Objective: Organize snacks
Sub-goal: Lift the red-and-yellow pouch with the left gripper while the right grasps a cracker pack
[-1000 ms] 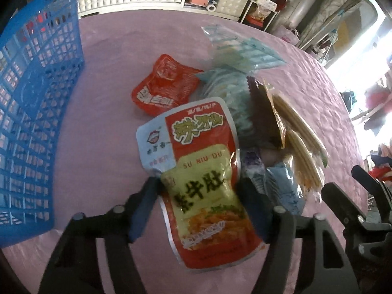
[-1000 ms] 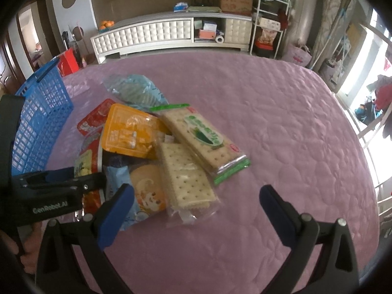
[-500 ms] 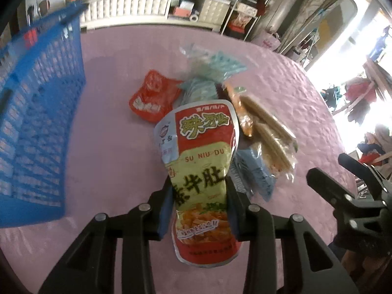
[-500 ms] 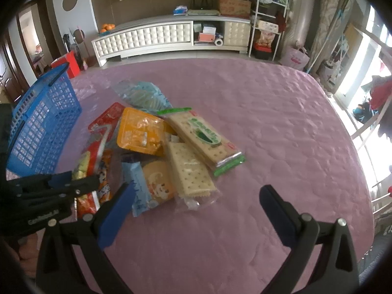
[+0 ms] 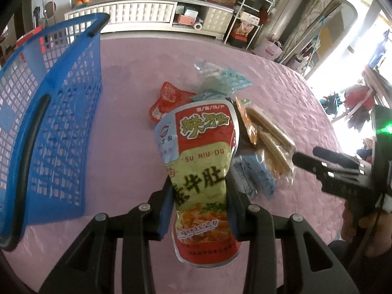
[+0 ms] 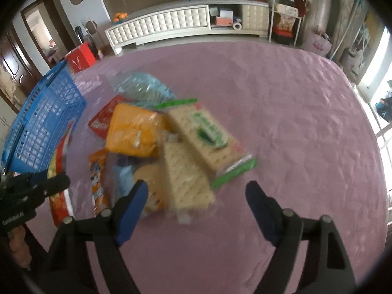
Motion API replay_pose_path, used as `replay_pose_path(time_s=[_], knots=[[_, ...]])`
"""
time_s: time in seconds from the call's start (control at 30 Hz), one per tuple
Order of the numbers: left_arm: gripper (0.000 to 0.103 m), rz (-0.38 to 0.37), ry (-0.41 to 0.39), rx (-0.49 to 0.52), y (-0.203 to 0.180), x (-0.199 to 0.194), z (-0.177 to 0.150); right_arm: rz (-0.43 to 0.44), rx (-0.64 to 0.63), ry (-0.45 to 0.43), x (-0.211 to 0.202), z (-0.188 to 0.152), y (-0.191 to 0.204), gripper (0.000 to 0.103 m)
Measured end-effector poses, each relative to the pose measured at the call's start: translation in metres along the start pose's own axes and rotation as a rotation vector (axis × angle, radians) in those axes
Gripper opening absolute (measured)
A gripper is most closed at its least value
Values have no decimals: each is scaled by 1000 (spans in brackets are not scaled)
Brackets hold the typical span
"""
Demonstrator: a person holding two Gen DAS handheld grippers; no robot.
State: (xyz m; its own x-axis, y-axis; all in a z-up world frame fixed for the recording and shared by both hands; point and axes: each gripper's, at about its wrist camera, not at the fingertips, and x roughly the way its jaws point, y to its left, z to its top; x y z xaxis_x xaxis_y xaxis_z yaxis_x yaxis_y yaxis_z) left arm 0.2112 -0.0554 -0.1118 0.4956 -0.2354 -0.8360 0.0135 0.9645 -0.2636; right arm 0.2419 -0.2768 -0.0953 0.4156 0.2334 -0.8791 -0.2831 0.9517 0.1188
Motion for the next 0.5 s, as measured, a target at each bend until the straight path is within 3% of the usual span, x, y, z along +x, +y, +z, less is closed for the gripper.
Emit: replay_pose_path(time_s=[0.33, 0.5], knots=[[35, 62, -54, -17, -4, 10, 26, -22, -68, 87, 49, 33, -14, 85], [35, 70, -59, 5, -16, 19, 36, 84, -17, 122, 69, 46, -30, 85]])
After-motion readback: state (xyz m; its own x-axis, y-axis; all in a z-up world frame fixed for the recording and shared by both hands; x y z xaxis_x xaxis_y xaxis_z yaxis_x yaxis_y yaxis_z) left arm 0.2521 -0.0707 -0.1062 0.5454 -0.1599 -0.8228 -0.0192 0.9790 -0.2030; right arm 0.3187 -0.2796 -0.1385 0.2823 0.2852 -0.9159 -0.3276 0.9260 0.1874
